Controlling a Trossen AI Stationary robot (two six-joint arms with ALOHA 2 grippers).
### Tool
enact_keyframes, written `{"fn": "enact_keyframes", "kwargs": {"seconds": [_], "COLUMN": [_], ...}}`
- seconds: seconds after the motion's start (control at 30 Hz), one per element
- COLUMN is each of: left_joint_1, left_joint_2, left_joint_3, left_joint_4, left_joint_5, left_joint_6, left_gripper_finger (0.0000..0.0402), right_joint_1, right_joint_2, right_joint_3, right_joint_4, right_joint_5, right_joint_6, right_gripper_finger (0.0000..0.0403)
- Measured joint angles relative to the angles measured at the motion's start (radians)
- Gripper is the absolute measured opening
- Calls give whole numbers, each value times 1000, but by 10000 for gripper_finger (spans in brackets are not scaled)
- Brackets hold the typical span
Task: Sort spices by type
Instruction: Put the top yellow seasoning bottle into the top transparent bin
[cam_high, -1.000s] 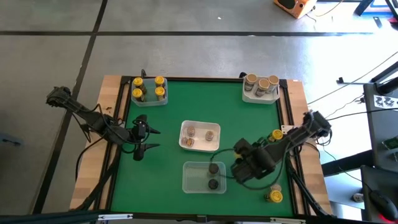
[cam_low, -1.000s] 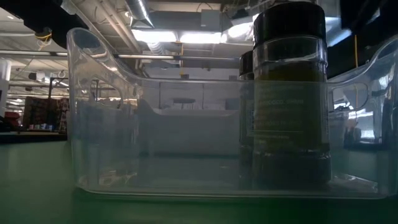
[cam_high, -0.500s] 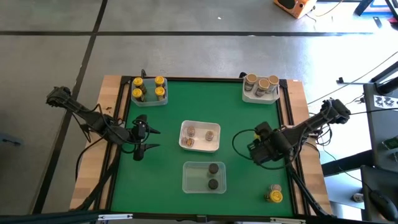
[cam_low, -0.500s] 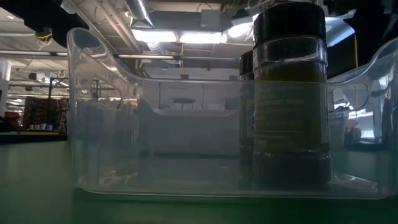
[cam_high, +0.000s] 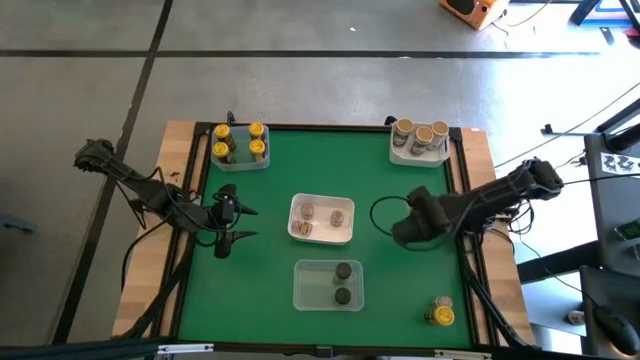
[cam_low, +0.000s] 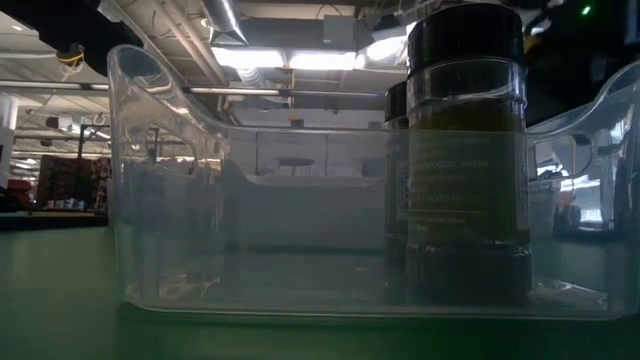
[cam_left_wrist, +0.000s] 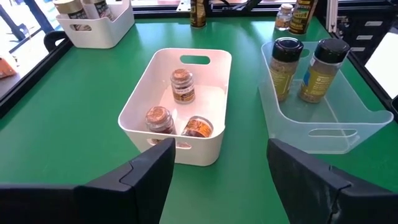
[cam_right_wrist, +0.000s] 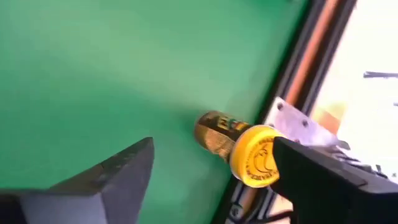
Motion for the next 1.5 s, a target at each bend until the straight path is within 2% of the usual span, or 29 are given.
{"fn": "enact_keyframes", "kwargs": {"seconds": [0.17,0.33,0.43,0.63,0.8,1.0,1.2,1.33,1.5], "left_joint_1": [0,0,0,0,0,0,0,0,0], "left_joint_2": [0,0,0,0,0,0,0,0,0], "left_joint_3": [0,0,0,0,0,0,0,0,0], "left_joint_4": [0,0,0,0,0,0,0,0,0], "left_joint_5": [0,-1,-1,-1,-1,0,0,0,0], "left_joint_6": [1,7,1,7,7,7,7,8,8], "left_gripper_finger": [251,251,251,251,251,251,251,251,251], "right_joint_1": [-77,-94,-113,-112,-112,-112,-112,-111,-112], "right_joint_2": [9,10,9,11,12,12,12,12,12], "right_joint_3": [-21,-22,-45,-157,-250,-315,-324,-324,-324], "right_joint_4": [24,62,-11,-1,5,136,271,324,376], "right_joint_5": [-20,-26,-40,-119,-126,-118,-128,-134,-103], "right_joint_6": [-2,5,75,109,153,95,45,20,-10], "right_gripper_finger": [359,368,362,343,330,328,326,297,216]}}
